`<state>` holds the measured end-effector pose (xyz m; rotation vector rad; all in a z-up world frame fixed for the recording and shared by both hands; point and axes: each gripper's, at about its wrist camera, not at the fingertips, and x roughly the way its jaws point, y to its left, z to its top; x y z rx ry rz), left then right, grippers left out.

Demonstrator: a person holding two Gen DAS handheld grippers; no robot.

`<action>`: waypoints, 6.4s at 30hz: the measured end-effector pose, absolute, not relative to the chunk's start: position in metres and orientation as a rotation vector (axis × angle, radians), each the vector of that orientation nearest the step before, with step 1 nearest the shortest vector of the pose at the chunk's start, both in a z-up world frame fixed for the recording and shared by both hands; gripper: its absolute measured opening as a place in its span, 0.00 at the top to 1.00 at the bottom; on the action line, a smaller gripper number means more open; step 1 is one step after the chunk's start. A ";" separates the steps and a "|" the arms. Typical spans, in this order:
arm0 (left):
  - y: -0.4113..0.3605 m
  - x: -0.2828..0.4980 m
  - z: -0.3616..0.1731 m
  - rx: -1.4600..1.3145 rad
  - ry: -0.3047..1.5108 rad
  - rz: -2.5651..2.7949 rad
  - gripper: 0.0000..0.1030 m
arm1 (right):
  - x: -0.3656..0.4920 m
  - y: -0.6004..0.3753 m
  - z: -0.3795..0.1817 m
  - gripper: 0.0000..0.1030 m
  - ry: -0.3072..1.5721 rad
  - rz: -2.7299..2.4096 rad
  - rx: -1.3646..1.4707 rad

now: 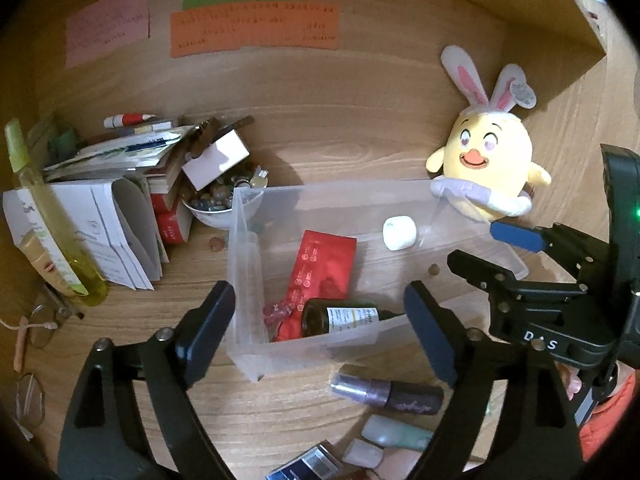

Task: Organize objects
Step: 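Drop the pink clip into the box with the left tool while the right tool drops the bead, then move the right tool to the small green square tag on the desk, then grasp the green square tag with the right tool while the left tool reaches the purple-capped bottle, then carry the tag over the box with the right tool while the left tool grasps the purple-capped bottle, then drop the tag into the box with the right tool while the left tool lowers the bottle in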

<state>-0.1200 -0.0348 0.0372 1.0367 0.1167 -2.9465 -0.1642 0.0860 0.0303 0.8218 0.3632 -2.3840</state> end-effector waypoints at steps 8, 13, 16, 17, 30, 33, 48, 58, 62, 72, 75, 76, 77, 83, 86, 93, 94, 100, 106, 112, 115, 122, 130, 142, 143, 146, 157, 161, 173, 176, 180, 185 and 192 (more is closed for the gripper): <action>-0.034 -0.097 0.045 1.038 0.115 -2.960 0.07 | -0.135 0.098 0.048 0.24 0.347 -2.379 0.730; -0.031 -0.087 0.040 1.071 0.088 -2.954 0.06 | -0.118 0.110 0.050 0.22 0.342 -2.372 0.707; -0.030 -0.081 0.036 1.092 0.077 -2.949 0.06 | -0.109 0.114 0.045 0.22 0.358 -2.369 0.707; -0.030 -0.080 0.034 1.098 0.074 -2.947 0.06 | -0.107 0.116 0.043 0.22 0.365 -2.363 0.709; -0.022 -0.074 0.005 1.252 0.009 -2.898 0.04 | -0.081 0.127 -0.001 0.22 0.479 -2.248 0.812; -0.020 -0.075 -0.002 1.282 0.009 -2.890 0.04 | -0.079 0.130 -0.012 0.22 0.501 -2.214 0.851; 0.005 -0.100 -0.026 1.512 0.016 -2.883 0.04 | -0.080 0.113 -0.039 0.56 0.567 -2.049 0.947; 0.019 -0.122 -0.035 1.591 0.086 -2.827 0.04 | -0.081 0.124 -0.043 0.78 0.557 -2.081 0.939; 0.019 -0.131 -0.046 1.661 0.149 -2.783 0.04 | -0.084 0.136 -0.039 0.78 0.517 -2.106 0.943; 0.016 -0.127 -0.041 1.556 0.201 -2.797 0.23 | -0.089 0.139 -0.037 0.78 0.467 -2.124 0.945; 0.014 -0.122 -0.039 1.552 0.217 -2.816 0.29 | -0.089 0.140 -0.035 0.78 0.460 -2.128 0.942; 0.014 -0.121 -0.038 1.553 0.223 -2.823 0.32 | -0.089 0.141 -0.035 0.78 0.458 -2.129 0.941; 0.013 -0.119 -0.037 1.554 0.230 -2.828 0.34 | -0.090 0.141 -0.035 0.78 0.455 -2.131 0.939; 0.008 -0.104 -0.036 1.553 0.301 -2.846 0.39 | -0.090 0.143 -0.030 0.78 0.429 -2.141 0.934; 0.005 -0.097 -0.036 1.545 0.351 -2.852 0.39 | -0.090 0.143 -0.027 0.78 0.424 -2.146 0.930; -0.002 -0.082 -0.024 1.483 0.421 -2.882 0.39 | -0.092 0.141 -0.021 0.78 0.405 -2.156 0.917; -0.004 -0.080 -0.023 1.472 0.426 -2.884 0.39 | -0.092 0.141 -0.020 0.78 0.402 -2.157 0.914; -0.009 -0.070 -0.007 1.384 0.431 -2.917 0.39 | -0.087 0.138 -0.010 0.78 0.384 -2.167 0.877; -0.012 -0.061 0.013 1.278 0.378 -2.947 0.39 | -0.087 0.138 0.006 0.78 0.353 -2.188 0.835; -0.013 -0.057 0.032 1.168 0.334 -2.979 0.39 | -0.089 0.136 0.021 0.78 0.323 -2.205 0.793; -0.013 -0.060 0.041 1.122 0.320 -2.993 0.39 | -0.091 0.135 0.029 0.78 0.305 -2.213 0.768; -0.014 -0.062 0.060 1.011 0.291 -3.030 0.48 | -0.101 0.133 0.048 0.78 0.257 -2.241 0.720; -0.021 -0.078 0.060 1.015 0.282 -3.013 0.49 | -0.118 0.131 0.060 0.78 0.211 -2.255 0.713; -0.015 -0.092 0.013 1.233 0.058 -2.939 0.36 | -0.142 0.122 0.044 0.78 0.228 -2.269 0.792; -0.014 -0.096 0.008 1.270 0.053 -2.938 0.36 | -0.144 0.122 0.043 0.78 0.225 -2.267 0.801; -0.010 -0.110 -0.005 1.354 0.006 -2.924 0.36 | -0.149 0.123 0.042 0.78 0.212 -2.260 0.818; 0.004 -0.134 -0.025 1.514 -0.078 -2.910 0.33 | -0.158 0.114 0.041 0.78 0.256 -2.243 0.844; 0.014 -0.132 -0.025 1.513 -0.157 -2.928 0.33 | -0.161 0.105 0.040 0.78 0.282 -2.232 0.851; 0.014 -0.121 -0.020 1.578 -0.185 -2.932 0.36 | -0.185 0.096 0.023 0.78 0.291 -2.234 0.935; 0.012 -0.128 -0.023 1.573 -0.215 -2.907 0.36 | -0.191 0.096 0.018 0.78 0.292 -2.248 0.960; 0.011 -0.142 -0.034 1.638 -0.214 -2.891 0.36 | -0.197 0.093 0.012 0.78 0.307 -2.258 0.992; 0.012 -0.147 -0.044 1.672 -0.191 -2.902 0.41 | -0.202 0.088 0.008 0.78 0.310 -2.258 1.015; 0.010 -0.144 -0.043 1.639 -0.184 -2.933 0.68 | -0.202 0.086 0.008 0.78 0.302 -2.264 1.020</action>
